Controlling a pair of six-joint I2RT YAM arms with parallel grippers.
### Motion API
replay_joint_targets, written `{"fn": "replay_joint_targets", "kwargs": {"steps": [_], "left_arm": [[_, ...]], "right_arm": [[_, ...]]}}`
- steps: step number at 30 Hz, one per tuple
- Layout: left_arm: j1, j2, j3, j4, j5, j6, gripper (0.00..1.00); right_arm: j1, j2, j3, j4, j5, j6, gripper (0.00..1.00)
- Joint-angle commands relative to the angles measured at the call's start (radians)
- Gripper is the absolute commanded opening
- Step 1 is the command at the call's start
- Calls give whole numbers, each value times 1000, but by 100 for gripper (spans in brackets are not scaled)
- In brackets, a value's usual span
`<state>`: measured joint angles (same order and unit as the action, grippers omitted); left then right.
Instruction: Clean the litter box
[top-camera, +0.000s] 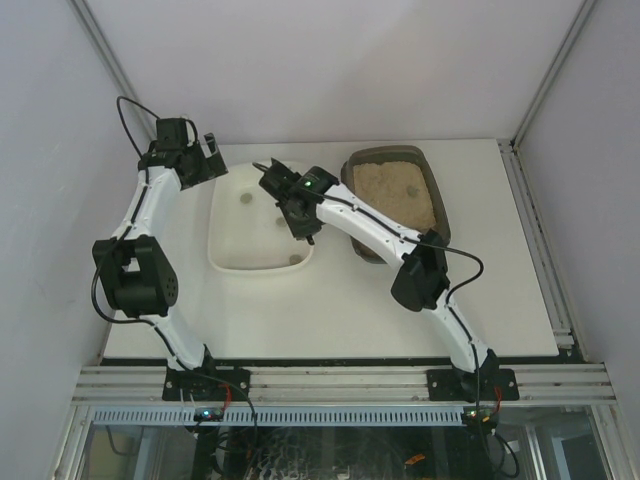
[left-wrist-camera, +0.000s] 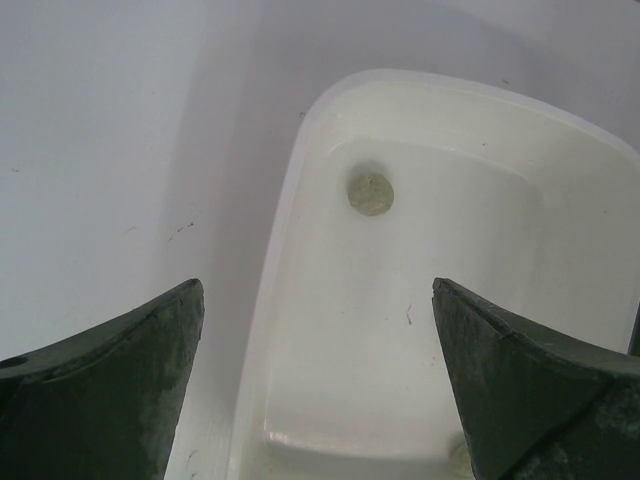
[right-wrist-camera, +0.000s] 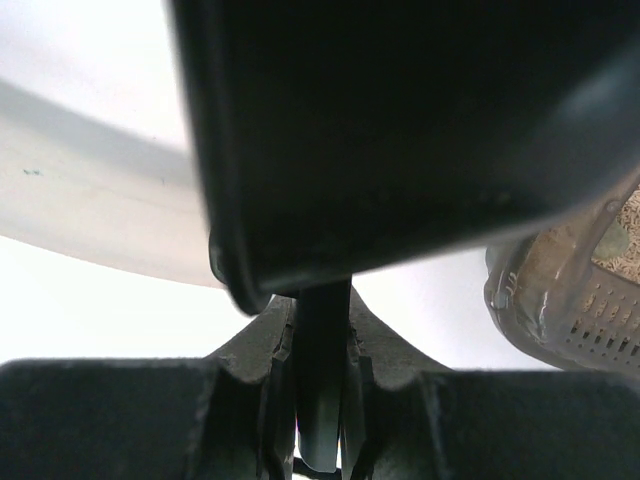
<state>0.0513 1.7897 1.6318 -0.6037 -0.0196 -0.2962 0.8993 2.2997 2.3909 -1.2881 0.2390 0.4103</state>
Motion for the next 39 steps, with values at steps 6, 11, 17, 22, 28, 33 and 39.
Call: {"fn": "replay_joint_targets", "kwargs": {"steps": [6,11,17,22,28,33,39], "left_arm": [[-4,-38,23,36,16,-6,100],[-5,-41,19,37,22,-16,100],[-50,-32,28,43,42,-18,99],[-157,32,134,32,77,-24,99],[-273,106,261,14,131,-67,99],[-338,103,233,51,145,-84,99],[-360,85,176,89,172,-109,99]], "right_arm": [[9,-9,38,-24,48,-77,0],[19,15,53,-50,98,-95,0],[-47,-123,-77,-11,123,-30,0],[-166,-289,-276,-67,148,52,0],[-277,-346,-421,-185,134,156,0],[-353,-339,-484,-180,106,138,0],[-437,-290,-502,-161,41,99,0]]}}
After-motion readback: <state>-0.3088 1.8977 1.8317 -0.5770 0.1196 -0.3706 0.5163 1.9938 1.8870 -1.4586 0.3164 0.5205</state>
